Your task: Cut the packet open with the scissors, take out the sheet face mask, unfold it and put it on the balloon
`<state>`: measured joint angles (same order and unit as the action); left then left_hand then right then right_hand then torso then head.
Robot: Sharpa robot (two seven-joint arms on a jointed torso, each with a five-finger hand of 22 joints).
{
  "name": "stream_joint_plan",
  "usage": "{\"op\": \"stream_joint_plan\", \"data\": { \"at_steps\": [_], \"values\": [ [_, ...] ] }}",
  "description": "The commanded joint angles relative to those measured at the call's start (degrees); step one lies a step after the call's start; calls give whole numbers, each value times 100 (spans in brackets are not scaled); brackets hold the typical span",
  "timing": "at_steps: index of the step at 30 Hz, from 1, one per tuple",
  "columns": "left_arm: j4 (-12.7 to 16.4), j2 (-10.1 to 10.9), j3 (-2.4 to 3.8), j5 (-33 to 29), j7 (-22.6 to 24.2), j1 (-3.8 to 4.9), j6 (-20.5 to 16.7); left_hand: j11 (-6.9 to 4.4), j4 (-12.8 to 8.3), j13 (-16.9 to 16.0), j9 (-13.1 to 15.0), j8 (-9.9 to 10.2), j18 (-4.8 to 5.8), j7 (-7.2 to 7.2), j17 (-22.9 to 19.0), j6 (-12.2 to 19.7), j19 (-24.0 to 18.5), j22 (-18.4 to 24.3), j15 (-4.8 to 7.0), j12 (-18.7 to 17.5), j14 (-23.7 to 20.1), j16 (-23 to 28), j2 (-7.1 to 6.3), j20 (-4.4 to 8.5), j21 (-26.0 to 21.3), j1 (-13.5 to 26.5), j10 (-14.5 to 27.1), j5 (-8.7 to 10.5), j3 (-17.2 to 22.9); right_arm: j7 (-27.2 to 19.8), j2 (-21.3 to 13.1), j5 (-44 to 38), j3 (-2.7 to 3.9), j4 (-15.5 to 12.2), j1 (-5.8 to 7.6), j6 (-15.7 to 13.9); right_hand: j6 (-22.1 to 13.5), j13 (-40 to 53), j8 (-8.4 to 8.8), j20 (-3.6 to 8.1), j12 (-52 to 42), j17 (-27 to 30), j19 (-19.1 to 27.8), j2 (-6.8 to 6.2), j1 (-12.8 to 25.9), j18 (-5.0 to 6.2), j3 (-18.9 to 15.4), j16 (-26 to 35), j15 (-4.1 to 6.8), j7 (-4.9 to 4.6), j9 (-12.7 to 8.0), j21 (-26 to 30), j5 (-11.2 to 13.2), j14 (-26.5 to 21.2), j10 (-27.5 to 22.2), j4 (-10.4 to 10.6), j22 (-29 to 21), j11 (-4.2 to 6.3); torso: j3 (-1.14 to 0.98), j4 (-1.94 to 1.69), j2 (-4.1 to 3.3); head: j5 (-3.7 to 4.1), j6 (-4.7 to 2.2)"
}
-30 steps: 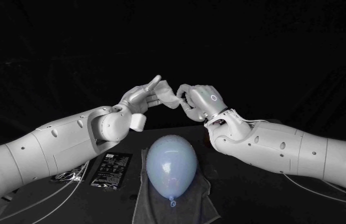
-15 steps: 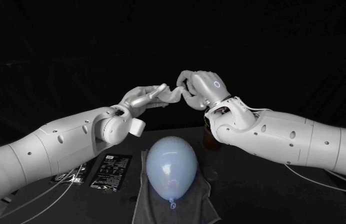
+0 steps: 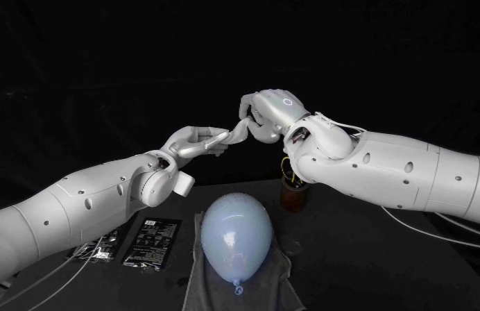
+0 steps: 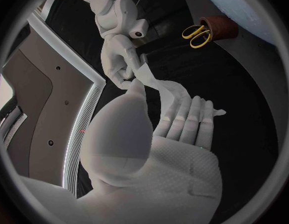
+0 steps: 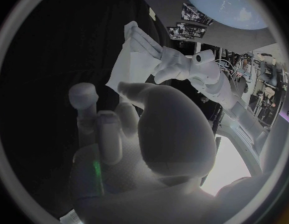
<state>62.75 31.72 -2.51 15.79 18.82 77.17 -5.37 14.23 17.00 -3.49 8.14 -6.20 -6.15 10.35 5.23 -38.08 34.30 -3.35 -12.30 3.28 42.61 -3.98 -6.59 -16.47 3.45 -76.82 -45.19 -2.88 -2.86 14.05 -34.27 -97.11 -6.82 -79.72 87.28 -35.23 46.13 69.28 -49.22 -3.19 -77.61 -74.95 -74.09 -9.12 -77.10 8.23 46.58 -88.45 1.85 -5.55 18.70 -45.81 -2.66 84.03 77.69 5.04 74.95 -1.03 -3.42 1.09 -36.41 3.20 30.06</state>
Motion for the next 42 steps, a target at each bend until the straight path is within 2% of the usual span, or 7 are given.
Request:
{"op": "stream_joint_plan", "data": {
  "at_steps": [1, 3, 8, 15, 19, 28, 42],
  "values": [
    [-32, -28, -3, 425, 55, -1, 42, -3, 3, -5, 4, -39, 103, 648, 10, -43, 41, -9, -17, 31, 39, -10, -36, -15, 25, 0, -50, 13, -29, 236, 72, -121, 5, 95, 50, 842, 48, 7, 17, 2, -37, -1045, -54, 7, 51, -82, 7, -22, 42, 11, -14, -27, -11, 454, 40, -44, 460, -2, 2, 4, 1, 1, -15],
    [-25, -31, -9, 446, 7, -5, 106, -9, 8, -11, 16, -54, 100, 646, 31, -112, 52, -10, -10, 39, 173, -34, -109, -14, 27, 3, -134, 11, -113, 274, 169, -102, 6, 235, 88, 1051, 54, 9, 22, 2, -36, -1047, -55, 9, 55, -82, 6, -23, 42, 11, -19, -31, -12, 454, 41, -50, 463, -3, 1, 6, 2, 6, -22],
    [59, -24, -19, 439, -94, -16, 269, -26, 7, -27, 52, -104, 74, 638, 65, -289, 166, -24, 11, 70, 378, -85, -97, -11, 57, -13, -340, 11, -139, 329, 407, -46, 8, 586, 157, 1375, 74, 5, 48, 1, -24, -1077, -70, 23, 66, -90, 4, -31, 42, 10, -48, -77, -12, 463, 38, -85, 481, -2, 1, -11, -8, 30, -45],
    [42, -3, -32, 500, -219, -24, 433, -64, 1, -30, 101, -180, -41, 618, 114, -550, 696, -81, 64, 100, 556, -205, -33, -4, 184, -70, -529, 12, -131, 417, 627, 70, 34, 879, 239, 1441, 114, 35, 82, 5, -30, -1115, -100, 32, 75, -99, -1, -42, 46, 12, -89, -147, -12, 476, 59, -156, 509, 1, -6, 2, -10, 57, -77],
    [-61, -1, -62, 665, -291, -35, 533, -72, -4, -30, 108, -191, -60, 612, 123, -592, 742, -83, 73, 104, 579, -227, -32, -5, 197, -105, -560, 13, -128, 481, 715, 145, 66, 1007, 272, 1422, 153, 94, 114, 9, -56, -1154, -128, 36, 89, -107, -5, -53, 51, 14, -127, -208, -12, 489, 100, -219, 532, 4, -5, -2, -5, 81, -86],
    [-332, -64, -131, 1108, -406, -117, 686, -89, -11, -27, 129, -224, -81, 596, 139, -710, 696, -64, 89, 106, 609, -269, -33, -13, 183, -278, -627, 13, -116, 611, 805, 287, 124, 1102, 330, 1446, 220, 180, 170, 18, -89, -1214, -174, 47, 118, -120, -3, -70, 59, 20, -191, -306, -12, 508, 157, -323, 564, 11, -7, 3, -10, 112, -112],
    [-525, -112, -143, 1200, -467, -172, 724, -156, -17, -38, 169, -304, -99, 537, 205, -931, 711, -50, 160, 169, 779, -446, 72, -15, 168, -396, -853, 15, -134, 806, 857, 360, 144, 1168, 372, 1724, 259, 209, 209, 24, -93, -1236, -188, 48, 136, -124, 0, -76, 64, 20, -233, -333, -12, 516, 176, -396, 574, 14, -13, -1, -14, 148, -123]
  ]
}}
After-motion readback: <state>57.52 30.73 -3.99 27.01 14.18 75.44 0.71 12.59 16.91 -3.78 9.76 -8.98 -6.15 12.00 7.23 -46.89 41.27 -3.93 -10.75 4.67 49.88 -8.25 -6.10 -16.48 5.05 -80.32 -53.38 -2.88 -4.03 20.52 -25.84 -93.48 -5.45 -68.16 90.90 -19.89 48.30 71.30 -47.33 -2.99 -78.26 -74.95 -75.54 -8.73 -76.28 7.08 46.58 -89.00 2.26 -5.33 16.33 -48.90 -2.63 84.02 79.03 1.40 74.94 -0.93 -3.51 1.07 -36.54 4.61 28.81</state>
